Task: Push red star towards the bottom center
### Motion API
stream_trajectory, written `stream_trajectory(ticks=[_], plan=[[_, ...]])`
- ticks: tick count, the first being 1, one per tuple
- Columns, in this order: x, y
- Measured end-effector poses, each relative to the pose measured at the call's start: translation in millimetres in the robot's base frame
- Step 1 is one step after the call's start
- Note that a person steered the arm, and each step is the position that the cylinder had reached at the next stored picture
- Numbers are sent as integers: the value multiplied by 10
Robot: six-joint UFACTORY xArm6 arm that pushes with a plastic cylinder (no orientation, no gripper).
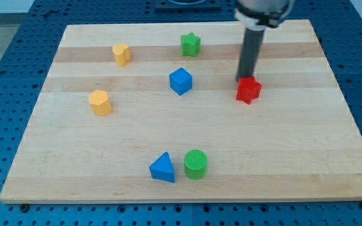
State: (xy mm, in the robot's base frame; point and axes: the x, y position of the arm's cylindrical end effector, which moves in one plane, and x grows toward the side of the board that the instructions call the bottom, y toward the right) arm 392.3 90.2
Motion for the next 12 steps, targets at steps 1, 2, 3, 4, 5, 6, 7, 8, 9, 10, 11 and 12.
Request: stream_trajectory(ticks=[1, 2, 3, 4, 5, 6, 7, 8, 9, 10, 11, 12], plan=[[344, -208], [208, -159], [-71, -33], [-81, 322], [198, 382], [410, 79], [572, -118], [524, -44], [466, -72], [501, -339], [738, -437], [988, -393]])
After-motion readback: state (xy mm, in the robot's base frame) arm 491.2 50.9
